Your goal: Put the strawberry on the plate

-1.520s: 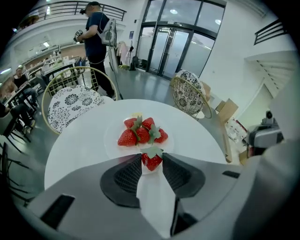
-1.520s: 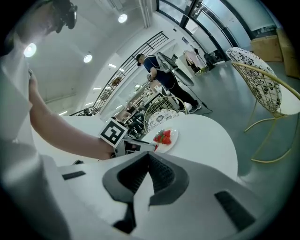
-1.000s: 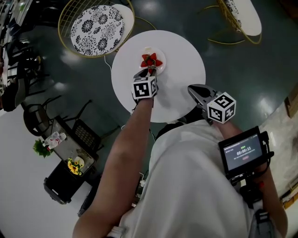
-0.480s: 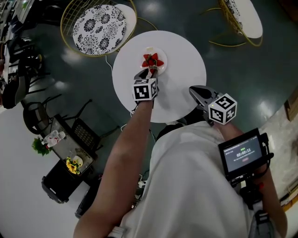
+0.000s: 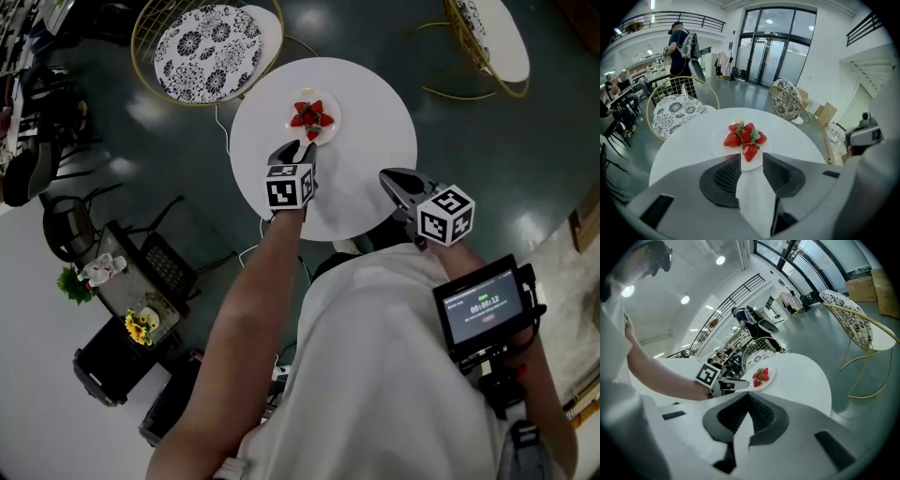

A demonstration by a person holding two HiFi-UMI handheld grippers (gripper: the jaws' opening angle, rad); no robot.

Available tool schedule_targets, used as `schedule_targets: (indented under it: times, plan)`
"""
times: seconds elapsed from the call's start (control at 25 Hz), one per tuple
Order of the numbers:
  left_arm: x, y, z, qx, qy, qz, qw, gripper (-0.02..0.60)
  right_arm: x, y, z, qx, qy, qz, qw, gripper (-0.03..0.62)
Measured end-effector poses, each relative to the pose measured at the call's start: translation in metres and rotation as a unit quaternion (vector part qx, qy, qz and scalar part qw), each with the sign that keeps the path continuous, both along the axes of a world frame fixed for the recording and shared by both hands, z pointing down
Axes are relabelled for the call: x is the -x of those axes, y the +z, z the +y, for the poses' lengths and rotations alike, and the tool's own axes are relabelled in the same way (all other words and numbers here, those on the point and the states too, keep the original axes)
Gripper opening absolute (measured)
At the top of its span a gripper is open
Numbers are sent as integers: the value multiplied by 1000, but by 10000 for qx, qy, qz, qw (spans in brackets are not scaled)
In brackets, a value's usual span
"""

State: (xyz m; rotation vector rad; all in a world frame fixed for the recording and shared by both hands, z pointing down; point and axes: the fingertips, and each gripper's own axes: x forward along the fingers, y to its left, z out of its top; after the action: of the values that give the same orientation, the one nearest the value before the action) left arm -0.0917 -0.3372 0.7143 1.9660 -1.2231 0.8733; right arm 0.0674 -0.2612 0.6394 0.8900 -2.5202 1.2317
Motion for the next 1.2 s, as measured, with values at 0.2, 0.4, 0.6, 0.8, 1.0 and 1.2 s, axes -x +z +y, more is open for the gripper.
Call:
schedule_targets:
  times: [0.2,0.4,0.6,0.8,1.0,1.2]
  plan:
    - [5,-12,11,-216,-79,125,9997,143,3,-2,-7,-111,-10,-42,9999,6]
    - [12,-26,22,-484,-147,31,9987,67,5,-11,-22,-311,-58,-98,9994,6]
    - [27,-68,65,-877,-157,282,9956,20,23,-46,0,-655,20,-59,9978,6]
    - [41,-117,116,-1331,-107,569,9894,9,39,-85,37,-1016,47,30,9948,6]
    - [45,-143,143,-1641,-94,649,9843,8,44,-102,55,-1200,-56,84,9927,6]
    - [54,-167,169,-1889,-178,797,9786,8,53,-121,73,-1394,-148,102,9901,6]
